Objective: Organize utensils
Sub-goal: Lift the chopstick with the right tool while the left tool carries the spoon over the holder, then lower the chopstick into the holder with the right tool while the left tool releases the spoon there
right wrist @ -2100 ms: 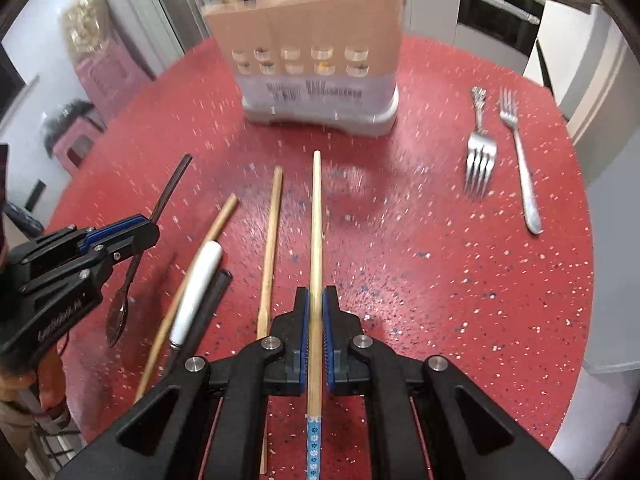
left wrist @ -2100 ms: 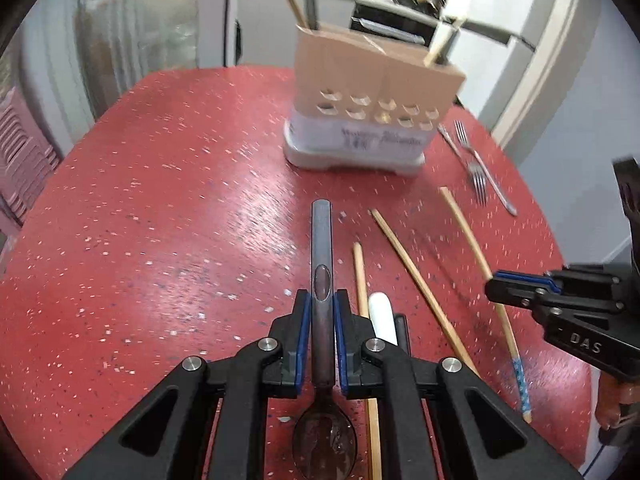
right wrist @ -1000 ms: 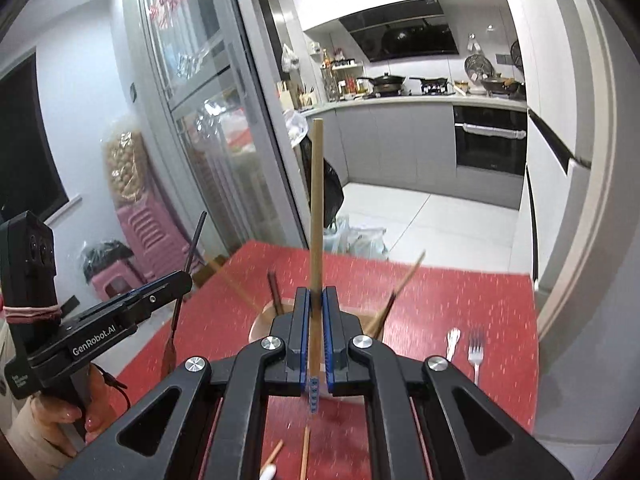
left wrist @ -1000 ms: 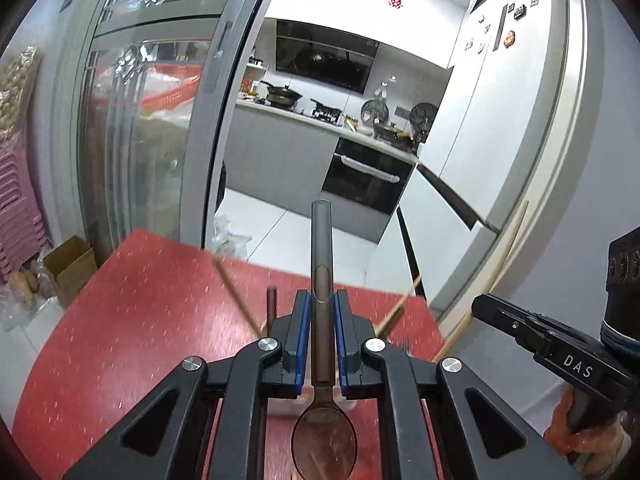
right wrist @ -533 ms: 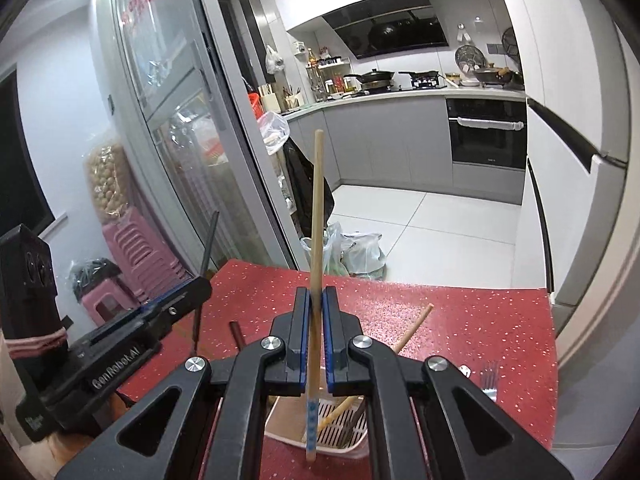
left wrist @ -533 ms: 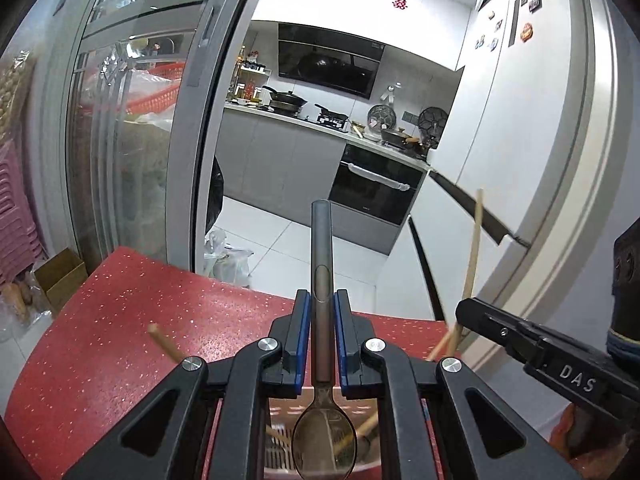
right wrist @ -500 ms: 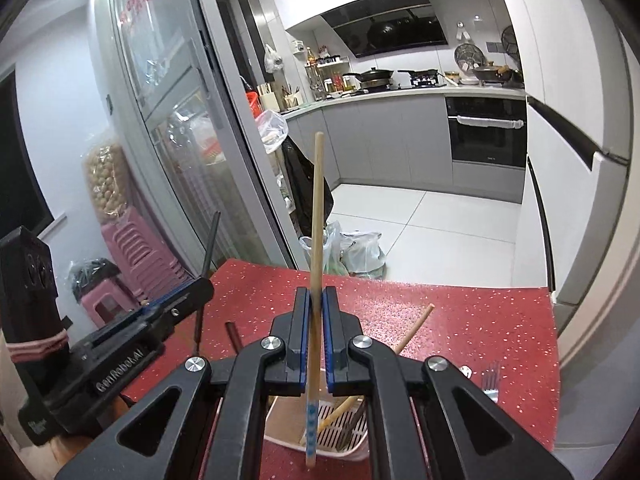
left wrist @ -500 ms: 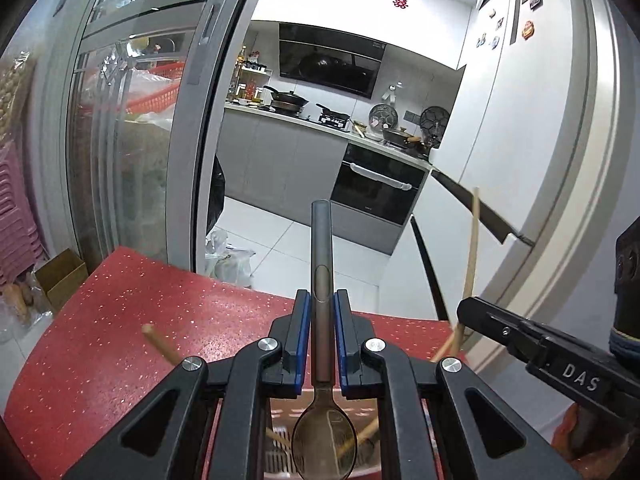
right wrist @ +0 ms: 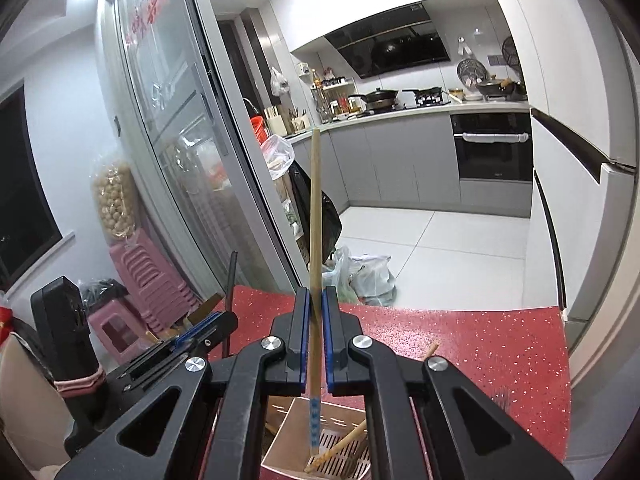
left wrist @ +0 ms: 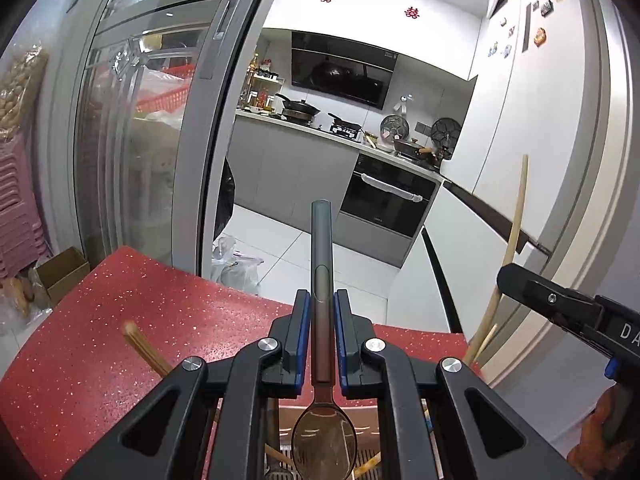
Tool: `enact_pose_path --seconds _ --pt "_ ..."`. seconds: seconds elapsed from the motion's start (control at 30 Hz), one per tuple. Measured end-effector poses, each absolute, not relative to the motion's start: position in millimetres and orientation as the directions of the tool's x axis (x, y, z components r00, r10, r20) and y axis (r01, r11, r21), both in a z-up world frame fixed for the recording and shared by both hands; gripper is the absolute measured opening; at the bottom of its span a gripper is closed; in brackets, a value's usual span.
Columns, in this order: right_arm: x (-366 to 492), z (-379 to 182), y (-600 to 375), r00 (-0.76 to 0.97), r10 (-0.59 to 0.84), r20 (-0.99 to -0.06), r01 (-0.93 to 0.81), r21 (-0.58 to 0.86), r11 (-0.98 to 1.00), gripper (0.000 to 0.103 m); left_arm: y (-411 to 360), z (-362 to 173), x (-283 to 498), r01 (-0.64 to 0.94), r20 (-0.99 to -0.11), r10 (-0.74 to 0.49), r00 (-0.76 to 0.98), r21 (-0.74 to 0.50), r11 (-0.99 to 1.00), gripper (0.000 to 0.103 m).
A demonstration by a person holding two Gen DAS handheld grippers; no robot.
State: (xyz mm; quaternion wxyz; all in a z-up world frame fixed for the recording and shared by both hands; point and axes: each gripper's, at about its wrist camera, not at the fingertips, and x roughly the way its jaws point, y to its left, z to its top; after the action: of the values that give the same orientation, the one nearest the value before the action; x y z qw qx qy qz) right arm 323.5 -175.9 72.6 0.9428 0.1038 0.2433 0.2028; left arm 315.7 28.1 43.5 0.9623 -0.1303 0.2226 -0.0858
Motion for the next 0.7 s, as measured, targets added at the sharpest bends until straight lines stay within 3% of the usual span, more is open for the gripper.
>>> enact_pose_path --seconds 0.7 --pt "298.0 7.7 -191.7 0.716 0.454 -0.53 -0.336 0.309 0.89 0.007 8.9 9.0 277.1 0.123 -0.46 -0.163 0.873 -0.115 0.986 0.034"
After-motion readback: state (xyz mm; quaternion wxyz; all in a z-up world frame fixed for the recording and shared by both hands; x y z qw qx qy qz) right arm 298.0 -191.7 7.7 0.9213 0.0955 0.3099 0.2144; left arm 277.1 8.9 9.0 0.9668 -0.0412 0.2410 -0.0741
